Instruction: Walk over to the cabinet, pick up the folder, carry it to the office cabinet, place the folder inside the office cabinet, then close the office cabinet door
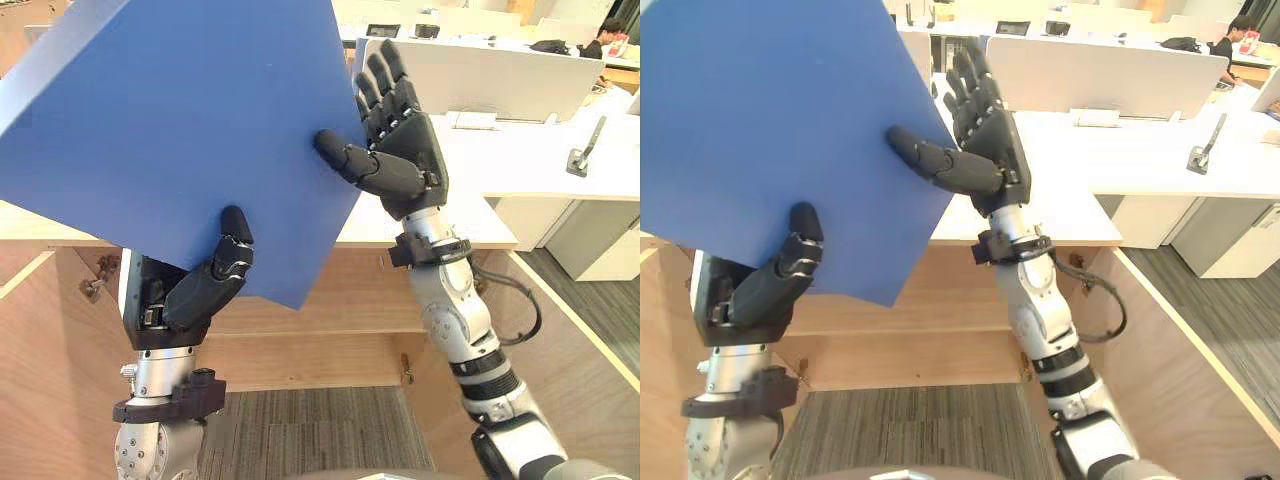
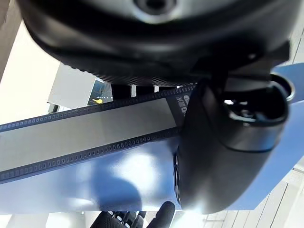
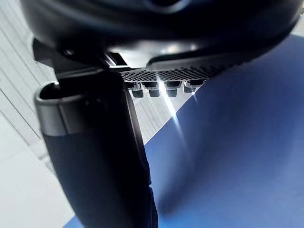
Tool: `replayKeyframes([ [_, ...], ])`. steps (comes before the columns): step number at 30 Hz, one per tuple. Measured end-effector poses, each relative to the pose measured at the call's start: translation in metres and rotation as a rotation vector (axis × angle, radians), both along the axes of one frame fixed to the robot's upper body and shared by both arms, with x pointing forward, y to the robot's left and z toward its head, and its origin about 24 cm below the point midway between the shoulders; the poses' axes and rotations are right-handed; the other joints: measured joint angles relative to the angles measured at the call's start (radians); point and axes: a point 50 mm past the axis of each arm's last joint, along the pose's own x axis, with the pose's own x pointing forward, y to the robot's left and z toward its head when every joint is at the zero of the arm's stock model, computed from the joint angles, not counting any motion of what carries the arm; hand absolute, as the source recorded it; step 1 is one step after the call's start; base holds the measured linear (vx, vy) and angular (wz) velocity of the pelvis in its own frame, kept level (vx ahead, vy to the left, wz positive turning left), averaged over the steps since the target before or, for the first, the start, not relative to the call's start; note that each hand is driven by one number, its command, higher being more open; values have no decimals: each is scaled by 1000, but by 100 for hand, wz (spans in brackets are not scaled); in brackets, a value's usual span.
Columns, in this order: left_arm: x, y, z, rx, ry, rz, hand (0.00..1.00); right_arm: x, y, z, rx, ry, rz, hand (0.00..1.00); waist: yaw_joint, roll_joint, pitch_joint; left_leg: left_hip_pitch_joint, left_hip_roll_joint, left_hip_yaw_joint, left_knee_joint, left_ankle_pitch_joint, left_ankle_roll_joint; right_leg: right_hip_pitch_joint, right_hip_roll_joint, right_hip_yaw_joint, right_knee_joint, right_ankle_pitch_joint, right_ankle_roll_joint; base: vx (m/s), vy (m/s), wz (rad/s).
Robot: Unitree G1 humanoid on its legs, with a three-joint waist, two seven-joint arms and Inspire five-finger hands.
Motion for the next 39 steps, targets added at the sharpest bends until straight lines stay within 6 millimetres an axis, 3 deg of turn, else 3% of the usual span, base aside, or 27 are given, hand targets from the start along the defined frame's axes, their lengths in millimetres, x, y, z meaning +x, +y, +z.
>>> replayKeyframes([
  [5, -1, 7, 1, 30, 9, 19, 0, 13, -1, 10, -173, -17, 64, 100, 4, -3, -2, -1, 0, 1, -5, 2, 1, -4, 0, 0, -1, 2, 1, 0, 0, 0],
  [9, -3, 21, 8, 196, 23, 5, 0, 24, -7, 23, -379, -53, 98, 100, 1, -3, -2, -2, -1, 1, -10, 4, 2, -5, 0, 0, -6, 8, 5, 0, 0, 0],
  [14, -1, 37, 23, 451, 31, -51, 0, 23, -10, 45, -695, -129, 209, 100, 3, -3, -2, -5, -3, -4, -14, 5, 3, -6, -2, -7, -8, 9, 6, 2, 6, 2],
  [17, 3, 43, 28, 480, 46, -109, 0, 22, -21, 49, -800, -92, 276, 100, 9, -4, -3, -6, -5, -17, -19, 9, 3, -2, -3, -22, -8, 9, 6, 4, 8, 12],
  [18, 4, 44, 27, 480, 52, -130, 0, 21, -23, 48, -815, -82, 294, 0, 12, -5, -3, -5, -5, -20, -20, 9, 3, -2, -3, -24, -8, 9, 6, 7, 7, 11],
  [25, 16, 40, 15, 401, 108, -274, 0, 15, -40, 50, -906, -51, 342, 0, 40, -7, -5, -1, -4, -20, -35, 16, 0, -5, -1, -24, -8, 8, 5, 1, 1, 1],
  [31, 24, 37, 9, 327, 88, -299, 0, 12, -40, 52, -778, -97, 364, 0, 49, -4, -6, -12, -2, -20, -33, 20, -2, -19, 0, -23, -2, 6, 2, 0, 0, 0],
  [32, 24, 37, 6, 297, 94, -306, 100, 12, -38, 48, -716, -98, 371, 0, 49, -2, -7, -12, -2, -19, -32, 21, -2, -20, 0, -23, 0, 5, 1, 0, 0, 0],
  [39, 17, 30, -26, 160, 170, -352, 100, 13, -27, 25, -638, -60, 355, 0, 50, 7, -13, -6, 0, -15, -31, 21, -3, -20, 1, -19, 4, 5, 1, 0, 0, 0],
])
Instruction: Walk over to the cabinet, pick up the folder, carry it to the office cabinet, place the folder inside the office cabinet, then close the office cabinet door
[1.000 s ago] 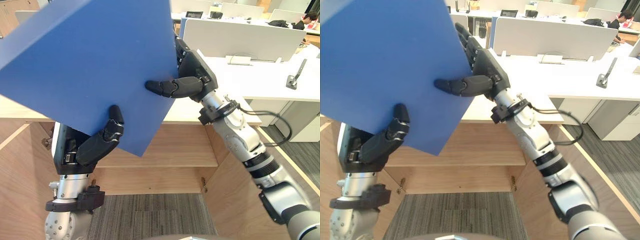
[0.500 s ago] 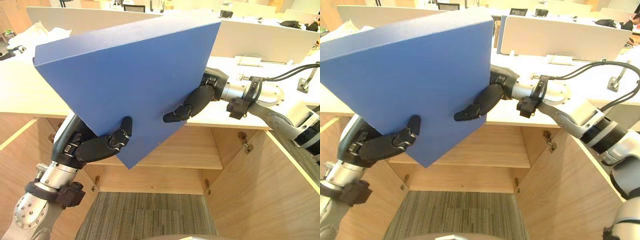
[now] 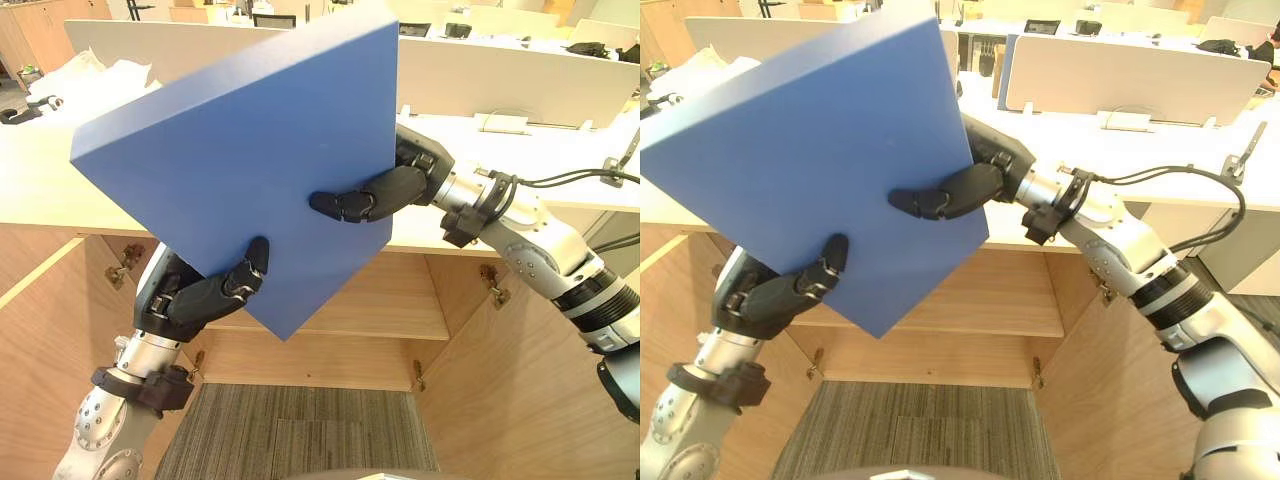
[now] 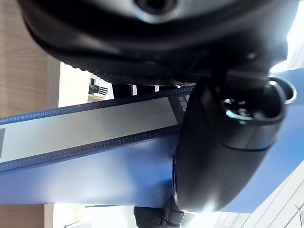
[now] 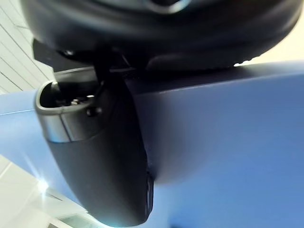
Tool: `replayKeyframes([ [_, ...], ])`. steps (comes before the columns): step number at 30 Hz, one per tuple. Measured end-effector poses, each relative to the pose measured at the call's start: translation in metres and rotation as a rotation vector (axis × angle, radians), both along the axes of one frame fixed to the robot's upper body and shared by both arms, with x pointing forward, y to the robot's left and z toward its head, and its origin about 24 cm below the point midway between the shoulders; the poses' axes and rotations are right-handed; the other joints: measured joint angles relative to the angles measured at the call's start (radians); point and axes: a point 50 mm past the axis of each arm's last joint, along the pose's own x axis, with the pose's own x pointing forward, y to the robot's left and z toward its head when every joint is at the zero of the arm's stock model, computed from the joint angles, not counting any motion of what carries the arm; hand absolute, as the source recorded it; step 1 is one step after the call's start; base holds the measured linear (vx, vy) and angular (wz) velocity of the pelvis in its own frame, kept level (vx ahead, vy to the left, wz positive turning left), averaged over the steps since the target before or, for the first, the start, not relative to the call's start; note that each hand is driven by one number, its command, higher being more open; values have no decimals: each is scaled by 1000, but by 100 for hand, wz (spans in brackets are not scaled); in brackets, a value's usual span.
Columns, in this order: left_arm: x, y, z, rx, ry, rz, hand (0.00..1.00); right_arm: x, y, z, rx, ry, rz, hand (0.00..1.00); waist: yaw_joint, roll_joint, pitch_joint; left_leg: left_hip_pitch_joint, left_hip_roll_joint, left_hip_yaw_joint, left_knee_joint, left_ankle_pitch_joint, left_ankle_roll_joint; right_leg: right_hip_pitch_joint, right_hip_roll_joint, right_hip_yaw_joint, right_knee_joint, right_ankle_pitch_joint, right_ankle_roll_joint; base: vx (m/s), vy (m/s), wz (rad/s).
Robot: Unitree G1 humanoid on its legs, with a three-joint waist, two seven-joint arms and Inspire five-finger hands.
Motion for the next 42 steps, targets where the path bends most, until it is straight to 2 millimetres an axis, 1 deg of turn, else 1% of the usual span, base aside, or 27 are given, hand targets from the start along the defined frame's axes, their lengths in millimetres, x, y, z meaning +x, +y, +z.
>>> replayKeyframes([
  [3, -5, 0, -18, -24, 78, -10, 100, -2, 6, -13, -5, 41, 8, 0, -5, 2, 0, 4, 1, 6, 1, 0, 0, 0, 0, 7, 2, 0, 0, -1, 1, -6],
  [5, -7, 1, -44, -14, 193, -54, 100, -7, 12, -19, -48, 25, 17, 0, -7, 5, -2, 5, 1, 13, 1, 0, -1, -2, -1, 15, 3, 0, 0, -5, 4, -9],
  [6, -9, 1, -53, -14, 236, -76, 100, -7, 15, -21, -59, 22, 21, 0, -8, 6, -3, 6, 1, 16, 1, 0, -1, -3, -1, 18, 4, 0, 0, -14, 11, -10],
  [7, -11, -2, -69, -6, 317, -120, 100, -8, 19, -25, -74, 23, 29, 0, -12, 8, -4, 6, 1, 18, 1, 0, -1, -4, -2, 20, 4, 0, 0, -17, 13, -8],
  [9, -27, -8, -106, 40, 559, -266, 100, -12, 32, -35, -102, 49, 74, 0, -27, 10, -5, 7, 2, 22, 2, 0, -1, -5, -2, 23, 5, 0, 0, -24, 17, -7],
  [10, -44, -12, -129, 35, 720, -362, 100, -17, 45, -39, -96, 62, 126, 0, -44, 10, -5, 6, 2, 25, 1, 0, -1, -10, -1, 26, 6, 0, 0, -16, 13, -13],
  [12, -75, -17, -165, 21, 959, -464, 100, -33, 68, -36, -51, 47, 248, 0, -61, 10, -4, 3, 5, 48, 0, -1, -1, -24, -1, 45, 8, 0, 0, 6, 18, -27],
  [13, -82, -17, -173, 18, 1005, -466, 100, -38, 74, -33, -33, 34, 278, 0, -64, 10, -4, 2, 5, 52, 0, -1, -1, -29, 0, 48, 10, 0, 0, 13, 25, -21],
  [14, -90, -17, -185, 30, 1058, -446, 100, -50, 83, -24, 2, -16, 328, 0, -68, 11, -3, 1, 6, 53, 0, -1, -1, -32, 0, 49, 13, 0, 0, 0, 0, 0],
  [15, -89, -16, -191, 44, 1060, -420, 100, -61, 89, -16, 34, -105, 345, 0, -65, 12, -3, 2, 6, 48, 0, -1, -1, -32, 0, 46, 16, 0, 0, -7, 20, 5],
  [16, -87, -16, -194, 45, 1055, -401, 100, -65, 91, -12, 53, -147, 349, 0, -60, 12, -3, 6, 6, 49, 0, -1, -1, -31, -1, 46, 19, 0, 0, -20, 21, 7],
  [18, -82, -12, -212, 64, 1064, -279, 100, -81, 98, -3, 130, -299, 340, 0, -46, 19, -9, 7, 3, 47, 0, -1, 1, -30, -5, 43, 24, 0, 1, -13, 15, 1],
  [19, -81, -11, -217, 63, 1075, -234, 100, -85, 99, -3, 138, -334, 332, 0, -45, 18, -10, 7, 1, 47, 0, -1, 2, -30, -7, 43, 24, -1, 1, -31, 34, 1],
  [20, -81, -6, -228, 57, 1109, -134, 100, -91, 100, -5, 145, -382, 318, 0, -45, 14, -14, 8, -2, 47, -1, 1, 4, -30, -11, 42, 24, -3, 4, -37, 27, 1],
  [21, -86, -1, -239, 63, 1158, -33, 100, -95, 99, -12, 131, -420, 292, 0, -45, 10, -16, 7, -4, 47, -2, 2, 5, -28, -13, 41, 23, -5, 7, -39, 24, 1],
  [22, -89, 2, -244, 66, 1186, 18, 100, -96, 99, -17, 118, -426, 280, 0, -45, 8, -17, 8, -4, 47, -3, 2, 5, -28, -14, 41, 23, -6, 7, -39, 18, -1],
  [25, -109, 17, -265, 93, 1334, 241, 100, -92, 105, -66, -29, -341, 235, 0, -50, 8, -17, 12, -4, 48, -13, 13, 7, -29, -13, 41, 21, -6, 8, -41, 9, -2],
  [26, -118, 22, -270, 123, 1390, 312, 100, -88, 108, -94, -151, -299, 217, 0, -48, 8, -17, 18, -1, 47, -23, 22, 5, -28, -10, 41, 20, -6, 8, 0, 0, 0],
  [27, -123, 24, -272, 136, 1416, 341, 100, -87, 109, -109, -222, -280, 213, 0, -46, 7, -17, 22, 1, 47, -30, 26, 4, -28, -8, 41, 20, -6, 8, -34, -16, 4],
  [28, -132, 27, -275, 177, 1461, 383, 100, -84, 108, -141, -387, -255, 211, 0, -41, 4, -17, 25, 3, 42, -43, 34, 3, -27, -5, 38, 18, -6, 8, -22, -17, 9],
  [29, -135, 29, -276, 186, 1475, 416, 100, -85, 106, -162, -506, -252, 222, 0, -36, 0, -16, 25, 4, 37, -49, 40, 2, -26, -3, 32, 17, -6, 8, -18, -23, 18],
  [31, -132, 32, -276, 173, 1472, 475, 100, -90, 93, -206, -757, -237, 263, 0, -18, -13, -2, 25, 5, 16, -56, 49, 0, -14, 1, 14, 8, -4, 7, -1, -25, 24],
  [32, -135, 31, -277, 177, 1487, 505, 100, -88, 88, -217, -801, -215, 249, 0, -13, -17, 5, 25, 8, 16, -56, 49, -1, -12, 5, 13, 4, -3, 6, -1, -21, 12],
  [34, -145, 30, -281, 155, 1540, 574, 100, -83, 85, -223, -844, -215, 232, 0, -16, -15, 10, 24, 10, 16, -56, 49, -2, -11, 9, 13, -3, 1, 7, 0, 0, 0],
  [37, -147, 27, -282, 115, 1552, 659, 100, -75, 81, -235, -900, -173, 201, 0, -8, -5, 26, 22, 10, 15, -55, 49, -2, -11, 9, 11, -5, 1, 7, 0, 0, 0],
  [39, -147, 23, -283, 75, 1554, 714, 100, -70, 83, -246, -923, -108, 147, 0, 0, 3, 53, 11, 9, 6, -55, 49, -2, -14, 9, 1, -8, 1, 7, -12, -3, 10],
  [42, -145, 21, -284, 32, 1557, 763, 100, -57, 83, -248, -891, -9, 49, 0, 13, 9, 73, -19, 8, -8, -55, 51, -5, -38, 10, -10, -11, 1, 7, 6, -6, 15],
])
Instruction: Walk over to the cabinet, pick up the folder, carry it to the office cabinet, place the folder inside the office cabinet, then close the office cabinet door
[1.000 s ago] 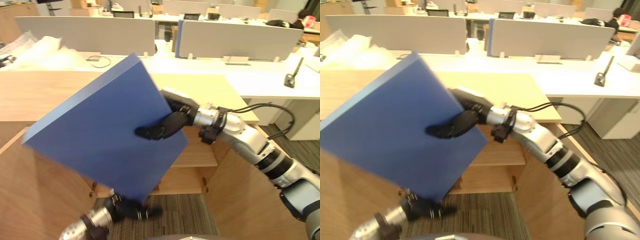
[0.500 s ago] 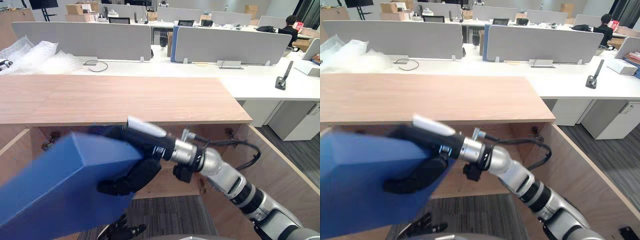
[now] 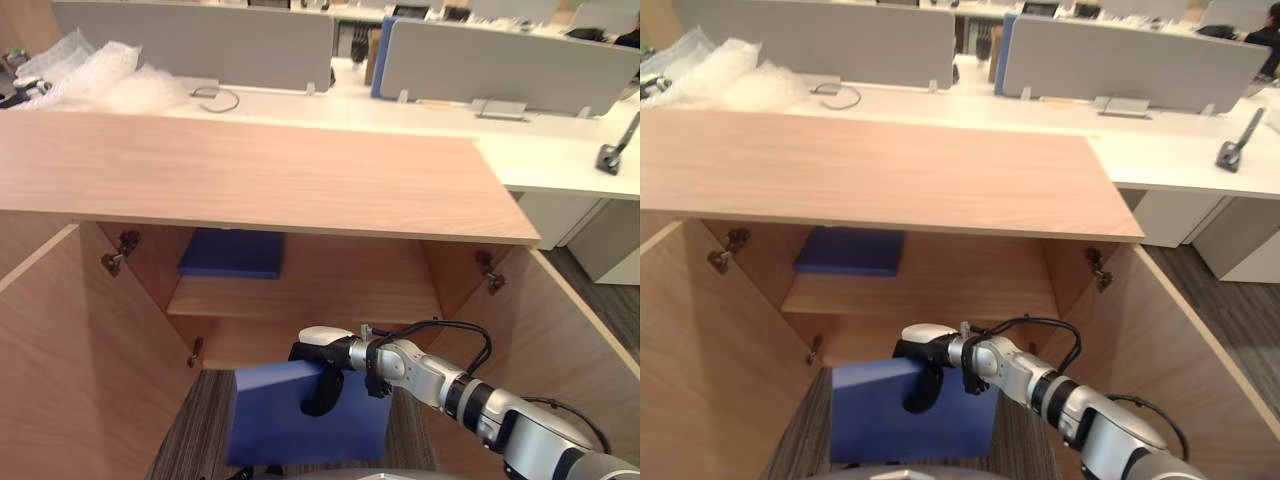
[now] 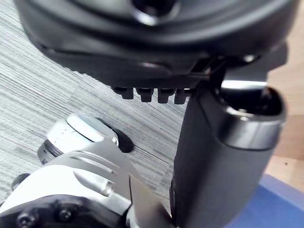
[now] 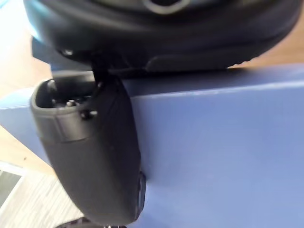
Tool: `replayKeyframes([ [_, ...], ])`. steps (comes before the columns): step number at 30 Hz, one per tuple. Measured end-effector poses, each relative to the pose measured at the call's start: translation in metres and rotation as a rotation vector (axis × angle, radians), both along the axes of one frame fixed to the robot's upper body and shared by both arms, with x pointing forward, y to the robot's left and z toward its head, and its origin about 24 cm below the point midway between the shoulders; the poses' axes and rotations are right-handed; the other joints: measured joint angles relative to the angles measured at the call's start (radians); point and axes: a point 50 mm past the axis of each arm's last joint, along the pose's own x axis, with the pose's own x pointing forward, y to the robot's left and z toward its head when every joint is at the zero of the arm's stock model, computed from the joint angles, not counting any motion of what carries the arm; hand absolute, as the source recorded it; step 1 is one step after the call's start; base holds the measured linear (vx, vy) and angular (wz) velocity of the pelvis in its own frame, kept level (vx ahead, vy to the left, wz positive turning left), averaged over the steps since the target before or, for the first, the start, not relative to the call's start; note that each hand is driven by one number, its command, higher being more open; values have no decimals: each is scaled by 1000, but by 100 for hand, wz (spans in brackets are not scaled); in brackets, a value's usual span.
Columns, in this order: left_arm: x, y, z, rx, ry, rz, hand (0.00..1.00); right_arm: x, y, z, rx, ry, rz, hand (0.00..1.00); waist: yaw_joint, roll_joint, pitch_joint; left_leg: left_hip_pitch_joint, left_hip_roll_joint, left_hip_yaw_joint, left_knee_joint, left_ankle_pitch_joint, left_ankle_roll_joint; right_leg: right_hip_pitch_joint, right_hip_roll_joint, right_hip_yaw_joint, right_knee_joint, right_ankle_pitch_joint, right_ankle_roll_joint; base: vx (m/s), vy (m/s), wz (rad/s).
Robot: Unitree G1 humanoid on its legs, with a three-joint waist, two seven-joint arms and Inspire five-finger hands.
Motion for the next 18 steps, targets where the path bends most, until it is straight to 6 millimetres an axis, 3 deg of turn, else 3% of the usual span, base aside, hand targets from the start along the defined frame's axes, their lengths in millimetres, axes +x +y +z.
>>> replayKeyframes([
  [3, -2, -7, -2, -12, 2, 53, 100, 28, -6, 15, 288, 132, -321, 0, 12, 16, 44, -7, -3, -4, 1, 1, 1, -4, -1, -3, -1, 0, 1, 41, 3, 4],
  [5, -3, -10, -3, -24, 5, 71, 100, 49, -16, 29, 643, 261, -637, 0, 22, 28, 54, -17, -6, -5, 1, 0, 2, -10, -3, -3, -4, 2, 5, 79, 17, 4],
  [8, -1, -8, -2, -28, -11, 109, 100, 52, -31, 7, 898, 485, -1014, 0, 50, 24, 58, -24, -7, -19, 2, -1, 3, -9, -3, -13, -4, 5, 10, 70, 11, 17],
  [9, -1, -11, -2, -38, -9, 123, 100, 54, -42, 2, 1096, 586, -1226, 0, 51, 26, 60, -28, -10, -26, 2, -3, 5, -8, -7, -20, -4, 7, 14, 49, 18, 17],
  [11, -1, -14, -3, -48, -8, 159, 100, 57, -57, 1, 1350, 681, -1434, 0, 56, 35, 66, -31, -18, -27, 22, -17, 13, 1, -15, -20, -3, 11, 21, 31, 39, 6],
  [16, 5, -15, -1, -38, -36, 172, 100, 60, -95, 3, 1819, 713, -1685, 0, 58, 54, 89, -137, -41, -35, 253, -133, 30, 3, -38, -30, 5, 8, 28, -40, 85, 2],
  [18, 12, -19, 0, -44, -68, 195, 100, 65, -108, 15, 2013, 676, -1681, 0, 58, 107, 131, -228, -30, -50, 461, -232, 39, -28, -43, -36, 102, -48, 32, -102, 139, 4],
])
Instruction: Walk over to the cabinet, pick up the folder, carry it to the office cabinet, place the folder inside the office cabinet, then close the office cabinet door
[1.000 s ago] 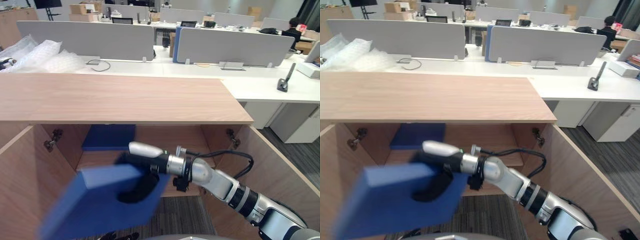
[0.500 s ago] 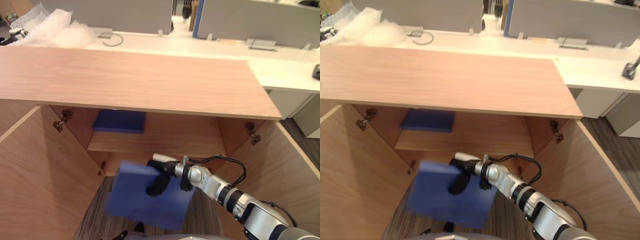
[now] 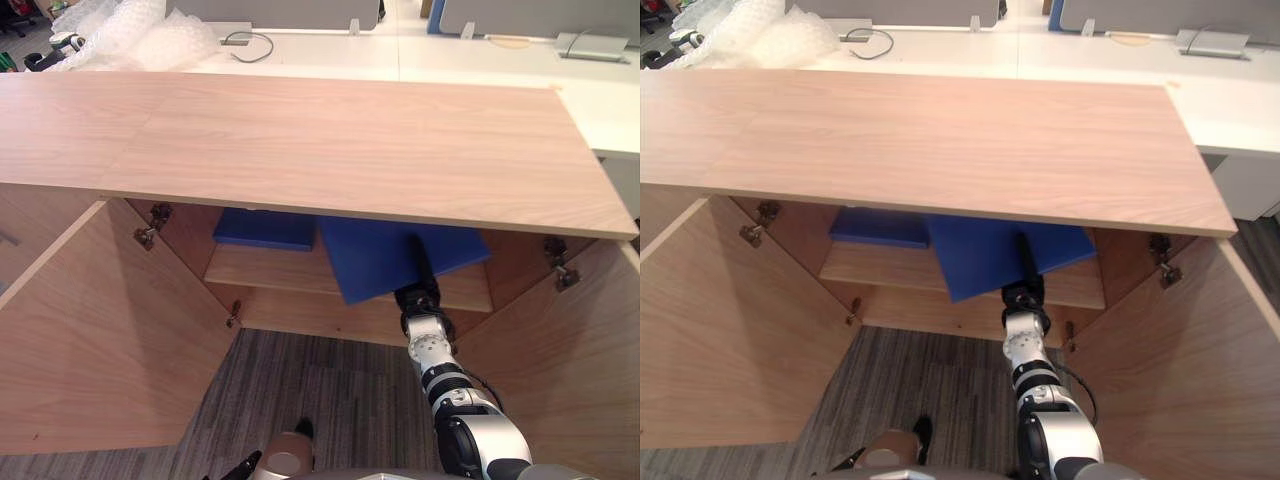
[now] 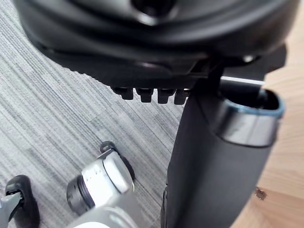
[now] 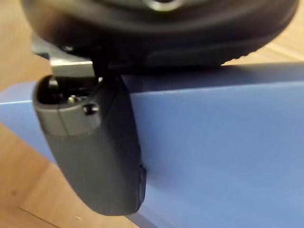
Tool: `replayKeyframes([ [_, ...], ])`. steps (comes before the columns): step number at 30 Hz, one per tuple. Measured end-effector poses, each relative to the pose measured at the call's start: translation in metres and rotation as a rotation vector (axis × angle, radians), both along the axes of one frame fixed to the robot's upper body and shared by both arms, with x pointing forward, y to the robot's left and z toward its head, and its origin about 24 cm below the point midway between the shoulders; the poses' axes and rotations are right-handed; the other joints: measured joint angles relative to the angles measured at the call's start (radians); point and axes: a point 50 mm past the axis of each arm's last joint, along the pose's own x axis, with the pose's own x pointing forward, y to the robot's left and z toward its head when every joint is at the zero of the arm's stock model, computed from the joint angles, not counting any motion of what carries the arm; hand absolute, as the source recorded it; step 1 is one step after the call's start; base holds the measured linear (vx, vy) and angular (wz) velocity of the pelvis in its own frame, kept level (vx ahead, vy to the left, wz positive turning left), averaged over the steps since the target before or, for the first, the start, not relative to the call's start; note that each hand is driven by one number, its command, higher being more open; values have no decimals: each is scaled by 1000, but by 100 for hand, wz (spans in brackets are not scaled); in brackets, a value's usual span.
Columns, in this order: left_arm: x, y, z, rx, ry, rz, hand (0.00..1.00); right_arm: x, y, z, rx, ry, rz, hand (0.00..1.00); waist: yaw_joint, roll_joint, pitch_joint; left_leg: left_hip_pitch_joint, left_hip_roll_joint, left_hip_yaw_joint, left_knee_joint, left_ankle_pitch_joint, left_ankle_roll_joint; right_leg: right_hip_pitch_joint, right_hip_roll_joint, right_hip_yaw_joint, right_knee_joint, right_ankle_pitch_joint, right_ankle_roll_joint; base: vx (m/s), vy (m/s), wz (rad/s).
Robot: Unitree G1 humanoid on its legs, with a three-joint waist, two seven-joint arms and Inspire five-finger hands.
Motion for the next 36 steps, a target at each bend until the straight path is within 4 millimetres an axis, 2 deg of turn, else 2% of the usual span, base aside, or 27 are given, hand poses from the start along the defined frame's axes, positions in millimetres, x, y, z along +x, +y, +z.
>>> replayKeyframes([
  [1, 2, -2, 0, -2, -8, 1, 100, 2, -2, 5, 20, -25, -20, 0, -1, 14, 8, -27, 5, -4, 47, -19, 4, -24, -5, -1, 53, -23, 3, -126, 144, 6],
  [2, 5, -2, 1, 3, -20, 1, 100, 5, -3, 16, 55, -81, -46, 0, 1, 25, 25, -72, 4, -6, 120, -51, 7, -88, -29, 0, 178, -82, 6, -113, 131, 7],
  [3, 7, 0, 3, 14, -27, 2, 100, 8, 0, 28, 82, -134, -55, 0, 1, 19, 39, -117, -5, -6, 190, -79, 13, -154, -65, 0, 303, -139, 10, -99, 114, 5],
  [4, 8, 1, 3, 18, -27, 3, 100, 9, 2, 34, 92, -160, -54, 0, 1, 16, 42, -140, -10, -4, 224, -95, 15, -185, -83, -2, 361, -165, 12, -91, 66, 5],
  [6, 13, 2, 5, 28, -49, 2, 100, 14, 8, 53, 118, -241, -55, 0, 1, 6, 64, -207, -36, -1, 351, -153, 26, -260, -149, -3, 542, -253, 20, -89, 32, 12],
  [8, 20, 3, 8, 37, -81, 0, 100, 15, 10, 59, 158, -261, -73, 0, 5, -4, 68, -260, -55, 0, 430, -188, 34, -315, -193, -2, 649, -307, 27, -84, 21, 17],
  [11, 30, -2, 11, 31, -121, 0, 100, 16, 6, 73, 209, -316, -117, 0, 23, -3, 68, -355, -73, 6, 555, -239, 39, -408, -247, 9, 801, -373, 32, -87, 26, 9],
  [15, 39, -7, 13, 25, -153, -33, 100, 24, -9, 95, 260, -366, -227, 0, 26, -3, 69, -458, -82, 28, 672, -254, 44, -499, -305, 9, 947, -423, 34, -81, 7, 20],
  [18, 47, -9, 16, 29, -180, -74, 100, 38, -34, 135, 308, -421, -337, 0, 31, 0, 72, -571, -84, 23, 752, -267, 37, -610, -327, 19, 1049, -458, 20, -116, 7, 9],
  [24, 48, -11, 16, 25, -163, -134, 100, 48, -78, 190, 415, -490, -486, 0, 45, 18, 98, -703, -89, 14, 846, -267, 31, -739, -353, 33, 1163, -482, 0, -72, 31, 4],
  [25, 48, -11, 16, 24, -162, -137, 100, 49, -79, 193, 422, -493, -489, 0, 45, 21, 100, -708, -89, 13, 850, -267, 30, -743, -354, 33, 1168, -483, 0, -31, 31, 8],
  [27, 51, -10, 16, 32, -160, -173, 100, 54, -86, 212, 474, -514, -499, 0, 46, 35, 121, -745, -92, 3, 875, -265, 25, -775, -358, 32, 1197, -490, -8, -13, 19, 7],
  [30, 55, -9, 18, 43, -165, -206, 100, 60, -91, 227, 473, -501, -486, 0, 46, 42, 155, -781, -107, -7, 891, -257, 14, -805, -375, 27, 1229, -500, -13, 10, -6, 15],
  [32, 56, -10, 18, 41, -165, -221, 100, 66, -90, 230, 469, -463, -459, 0, 48, 52, 174, -795, -110, -15, 901, -255, 12, -810, -379, 19, 1240, -505, -19, 38, -26, 13],
  [36, 59, -12, 18, 44, -167, -258, 100, 76, -83, 229, 453, -383, -406, 0, 51, 55, 201, -813, -121, -28, 903, -248, 1, -820, -389, 7, 1253, -513, -22, 59, -36, 13],
])
